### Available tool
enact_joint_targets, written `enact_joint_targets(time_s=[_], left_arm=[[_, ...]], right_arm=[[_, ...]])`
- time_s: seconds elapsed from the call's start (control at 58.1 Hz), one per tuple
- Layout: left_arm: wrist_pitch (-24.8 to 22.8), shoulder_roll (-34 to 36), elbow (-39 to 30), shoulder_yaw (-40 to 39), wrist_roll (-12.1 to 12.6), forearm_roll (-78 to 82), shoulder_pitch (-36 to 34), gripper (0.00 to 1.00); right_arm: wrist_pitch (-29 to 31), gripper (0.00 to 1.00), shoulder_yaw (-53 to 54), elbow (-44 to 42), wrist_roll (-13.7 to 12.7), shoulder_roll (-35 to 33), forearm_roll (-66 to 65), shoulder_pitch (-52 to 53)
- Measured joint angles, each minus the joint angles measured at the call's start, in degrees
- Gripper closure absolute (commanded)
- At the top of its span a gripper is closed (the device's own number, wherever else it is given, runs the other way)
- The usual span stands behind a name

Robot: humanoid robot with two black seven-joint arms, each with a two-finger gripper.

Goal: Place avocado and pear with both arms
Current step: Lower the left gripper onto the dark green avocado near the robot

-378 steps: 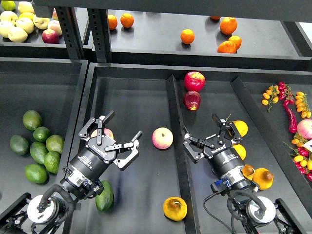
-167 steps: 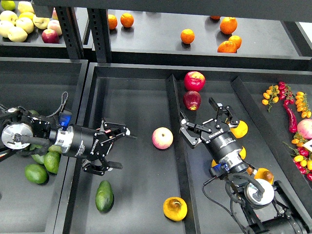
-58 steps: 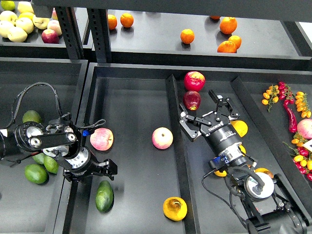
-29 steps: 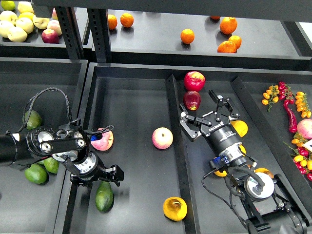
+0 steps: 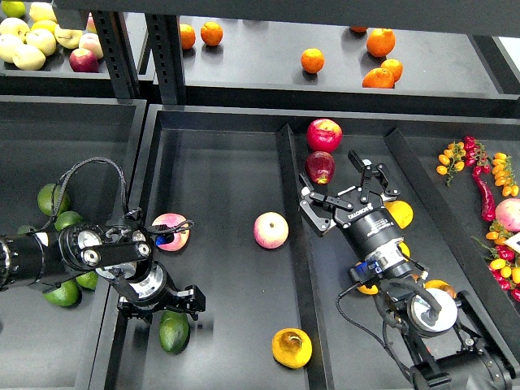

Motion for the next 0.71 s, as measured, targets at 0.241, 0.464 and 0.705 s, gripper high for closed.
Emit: enact_joint_targets(time_s=[0.241,0.464,0.705], left_arm=[[0.0,-2.0,1.7,0.0,0.0,0.0,0.5,0.09],[0.0,-3.1,2.8,0.0,0.0,-0.2,1.0,0.23],[0.0,-3.2,3.1,-0.8,0.0,-0.3,1.9,0.49]], right_arm=[[0.9,0.01,0.0,0.0,-0.1,0.0,0.0,-0.2],[1.0,0.01,0.0,0.0,-0.1,0.0,0.0,-0.3],[1.0,0.01,0.0,-0.1,-0.1,0.0,0.0,-0.3]])
